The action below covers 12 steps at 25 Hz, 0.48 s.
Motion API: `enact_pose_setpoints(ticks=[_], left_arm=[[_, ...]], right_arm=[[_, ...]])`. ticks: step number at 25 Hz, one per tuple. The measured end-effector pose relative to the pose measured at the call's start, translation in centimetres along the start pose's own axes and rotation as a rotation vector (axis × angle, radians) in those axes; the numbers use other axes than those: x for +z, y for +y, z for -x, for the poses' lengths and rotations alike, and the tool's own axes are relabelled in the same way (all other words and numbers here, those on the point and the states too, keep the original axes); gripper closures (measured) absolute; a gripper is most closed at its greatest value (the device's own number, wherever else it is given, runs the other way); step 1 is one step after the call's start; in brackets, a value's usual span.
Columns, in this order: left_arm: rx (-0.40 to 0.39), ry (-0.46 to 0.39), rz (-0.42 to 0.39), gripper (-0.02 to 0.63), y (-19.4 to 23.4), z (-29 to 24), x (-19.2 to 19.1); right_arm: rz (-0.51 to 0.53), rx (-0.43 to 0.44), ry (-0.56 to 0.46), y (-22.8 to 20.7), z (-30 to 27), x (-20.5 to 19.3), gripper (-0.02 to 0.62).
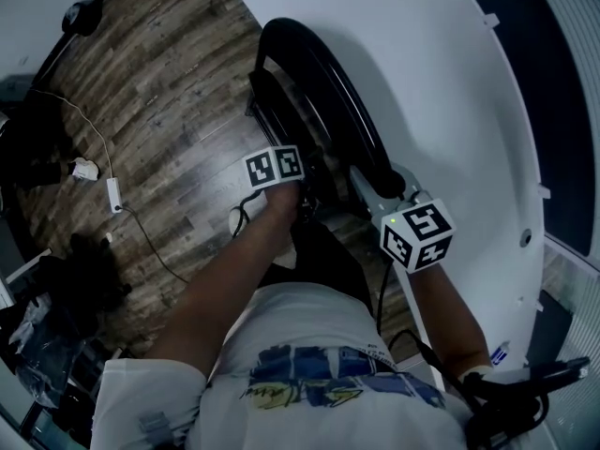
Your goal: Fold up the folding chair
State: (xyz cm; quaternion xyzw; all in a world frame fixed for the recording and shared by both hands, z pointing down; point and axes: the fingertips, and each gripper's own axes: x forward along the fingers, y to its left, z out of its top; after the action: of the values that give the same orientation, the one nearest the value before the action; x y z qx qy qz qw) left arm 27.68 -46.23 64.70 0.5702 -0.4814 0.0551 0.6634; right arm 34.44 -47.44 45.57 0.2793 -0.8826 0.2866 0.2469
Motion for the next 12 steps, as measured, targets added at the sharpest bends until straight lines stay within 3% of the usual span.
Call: enact_pose_setpoints(ticks=[4,7,12], left_arm=[[-0.020,0.039,-0.064,0.407,0.7,1.7,0.3],[-0.041,0.017,-0.114,0.408,0.8,3.8,0.8],[-0.153,-0.026,-0.164,0.408,0.2,7.6,1.7]], right_arm=[[0.004,-0.010,0.002,-0.1,-0.1,0.1,0.511],[0.035,-0.042,0.021,-0.7,0.2,0.0,0.495],[0.050,-0.094,0.045,-1.2,0.5,0.0,0.466]])
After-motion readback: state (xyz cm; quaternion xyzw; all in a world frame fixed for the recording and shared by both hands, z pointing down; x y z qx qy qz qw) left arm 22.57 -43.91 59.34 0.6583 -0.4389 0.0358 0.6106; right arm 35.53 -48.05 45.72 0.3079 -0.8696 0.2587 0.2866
